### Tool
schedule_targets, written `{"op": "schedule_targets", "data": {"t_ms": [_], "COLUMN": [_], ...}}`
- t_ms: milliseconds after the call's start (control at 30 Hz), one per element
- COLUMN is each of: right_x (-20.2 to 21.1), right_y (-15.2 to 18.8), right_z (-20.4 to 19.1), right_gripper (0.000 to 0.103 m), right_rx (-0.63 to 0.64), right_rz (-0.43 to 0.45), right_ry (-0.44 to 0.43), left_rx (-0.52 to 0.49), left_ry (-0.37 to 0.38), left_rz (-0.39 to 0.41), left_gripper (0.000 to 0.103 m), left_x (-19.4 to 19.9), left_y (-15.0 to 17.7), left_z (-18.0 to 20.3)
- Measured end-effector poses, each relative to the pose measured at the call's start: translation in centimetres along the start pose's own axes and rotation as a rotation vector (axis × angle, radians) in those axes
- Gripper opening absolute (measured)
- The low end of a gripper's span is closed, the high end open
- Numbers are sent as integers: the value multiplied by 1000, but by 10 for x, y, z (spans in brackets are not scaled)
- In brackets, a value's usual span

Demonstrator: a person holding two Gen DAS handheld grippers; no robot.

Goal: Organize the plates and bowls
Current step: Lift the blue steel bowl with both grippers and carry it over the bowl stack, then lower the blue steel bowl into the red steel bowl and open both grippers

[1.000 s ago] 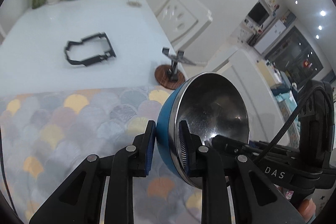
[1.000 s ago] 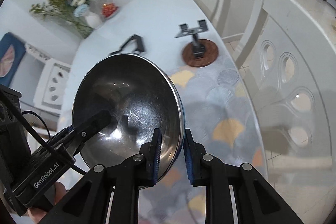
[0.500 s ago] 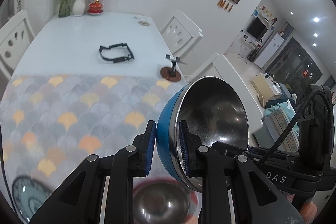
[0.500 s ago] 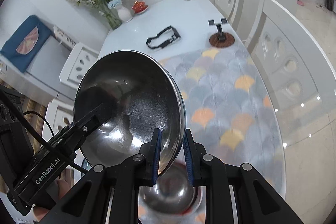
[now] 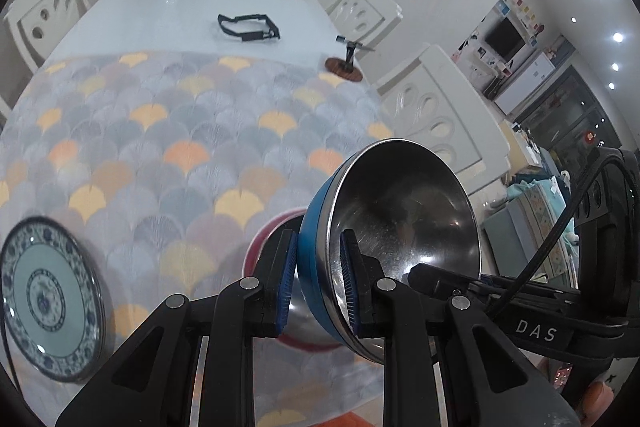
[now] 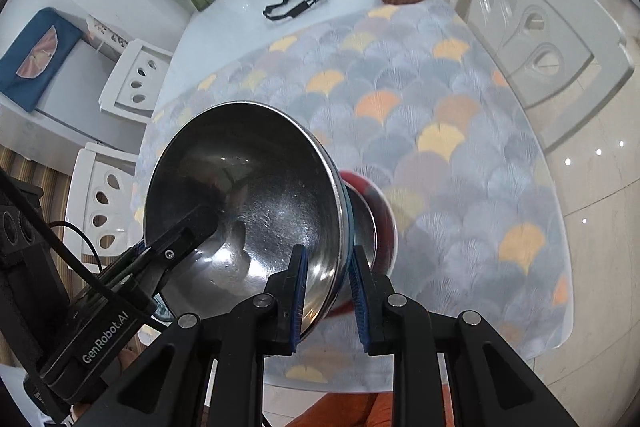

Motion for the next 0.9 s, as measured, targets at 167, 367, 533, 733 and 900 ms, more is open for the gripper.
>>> {"op": "schedule_targets", "data": {"t_ms": [167,367,533,733,900], "right_x": [-8,-25,-37,-43,-38], "right_y": [7,10,13,11,8], "right_z": [4,10,14,20,20], "right_gripper": [22,23,23,23,27], "right_rx": [-12,-31,-42,-80,-87], "right_rz": [-7,-30,-51,-57,-43], "right_ry": [-2,13,27,16,-1], "left_rx": [-15,-16,-19,-33,-28], "left_ry": [-15,-27,-28,-28,-38], "left_rz": [-15,-61,-86,-107,-56], "left_gripper": [19,18,18,19,21], "left_x": [-10,-31,-42,-48,-34], "left_y": [13,21,24,22,15], "left_z": [-3,-10,-14,-17,-25]}}
Point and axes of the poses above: each gripper's, at about its wrist camera, not at the fingertips, and x roughly against the way its jaws point, z to its right, y to its underside, the point moved 1 cm from there along -x, roughly the way its jaws point, and after that the axes turned 1 degree about -y, right-handed, at the moved point
